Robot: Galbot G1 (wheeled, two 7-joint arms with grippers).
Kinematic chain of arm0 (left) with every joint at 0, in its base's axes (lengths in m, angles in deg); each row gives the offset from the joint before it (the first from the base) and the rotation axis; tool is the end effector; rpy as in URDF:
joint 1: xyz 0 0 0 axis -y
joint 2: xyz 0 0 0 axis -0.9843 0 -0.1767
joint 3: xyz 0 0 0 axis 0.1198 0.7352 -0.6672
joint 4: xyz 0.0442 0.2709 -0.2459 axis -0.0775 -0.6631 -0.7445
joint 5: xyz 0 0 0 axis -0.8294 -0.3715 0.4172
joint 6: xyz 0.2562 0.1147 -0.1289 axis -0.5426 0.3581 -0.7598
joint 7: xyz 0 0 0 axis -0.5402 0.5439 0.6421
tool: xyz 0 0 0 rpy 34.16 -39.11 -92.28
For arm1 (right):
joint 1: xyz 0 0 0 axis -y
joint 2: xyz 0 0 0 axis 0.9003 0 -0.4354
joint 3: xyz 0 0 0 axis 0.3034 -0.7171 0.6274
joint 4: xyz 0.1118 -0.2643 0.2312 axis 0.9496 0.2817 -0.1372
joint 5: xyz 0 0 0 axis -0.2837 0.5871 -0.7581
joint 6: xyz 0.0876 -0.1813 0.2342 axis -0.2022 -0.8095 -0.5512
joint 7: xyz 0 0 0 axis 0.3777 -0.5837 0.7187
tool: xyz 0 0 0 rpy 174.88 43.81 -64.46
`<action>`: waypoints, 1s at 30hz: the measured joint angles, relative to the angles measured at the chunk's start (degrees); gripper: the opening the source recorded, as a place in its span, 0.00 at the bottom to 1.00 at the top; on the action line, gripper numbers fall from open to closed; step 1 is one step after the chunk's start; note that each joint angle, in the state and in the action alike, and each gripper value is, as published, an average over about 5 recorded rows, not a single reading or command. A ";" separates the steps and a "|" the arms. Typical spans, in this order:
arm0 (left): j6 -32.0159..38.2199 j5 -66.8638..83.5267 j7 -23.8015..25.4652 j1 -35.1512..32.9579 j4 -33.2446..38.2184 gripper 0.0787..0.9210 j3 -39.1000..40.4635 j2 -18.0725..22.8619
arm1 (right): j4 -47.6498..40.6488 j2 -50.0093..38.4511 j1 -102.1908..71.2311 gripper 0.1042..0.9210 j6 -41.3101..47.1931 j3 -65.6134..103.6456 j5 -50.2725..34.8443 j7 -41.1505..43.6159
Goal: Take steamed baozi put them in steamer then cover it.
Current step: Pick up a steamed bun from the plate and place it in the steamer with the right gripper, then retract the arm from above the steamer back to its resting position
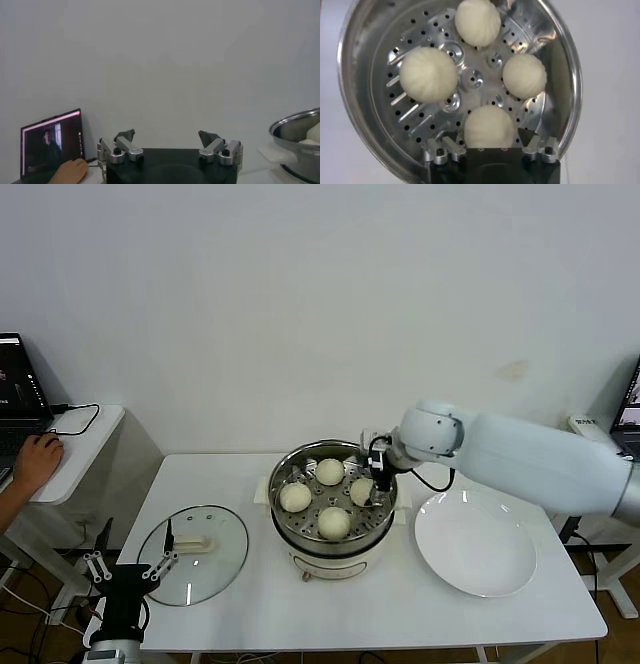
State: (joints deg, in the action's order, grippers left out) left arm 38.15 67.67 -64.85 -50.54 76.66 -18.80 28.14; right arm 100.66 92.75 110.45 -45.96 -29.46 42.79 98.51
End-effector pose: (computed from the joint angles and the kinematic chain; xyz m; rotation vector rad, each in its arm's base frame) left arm 0.0811 0.0893 -0.2875 -0.2396 2.9727 0.4871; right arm 0.4747 -0.0133 -0.0749 1.2551 -1.7181 1.3176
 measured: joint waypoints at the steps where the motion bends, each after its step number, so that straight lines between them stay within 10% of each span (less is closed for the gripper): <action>1: -0.01 0.04 0.01 0.08 -0.02 0.88 -0.01 -0.03 | 0.66 -0.62 0.02 0.88 -0.12 0.66 -0.27 -0.48; 17: 1.17 -0.12 0.38 0.74 -1.44 0.88 1.18 0.32 | 14.69 -14.12 -28.78 0.88 -16.09 32.15 -1.88 -27.95; 30: 2.83 -3.60 0.79 1.91 -5.16 0.88 2.60 1.79 | 18.74 5.14 -77.10 0.88 -37.35 79.65 12.77 -33.21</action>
State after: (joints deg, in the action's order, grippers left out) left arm 40.99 64.07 -64.05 -48.62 71.50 -16.20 29.93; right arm 119.40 97.89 33.35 -83.31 50.19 55.55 65.30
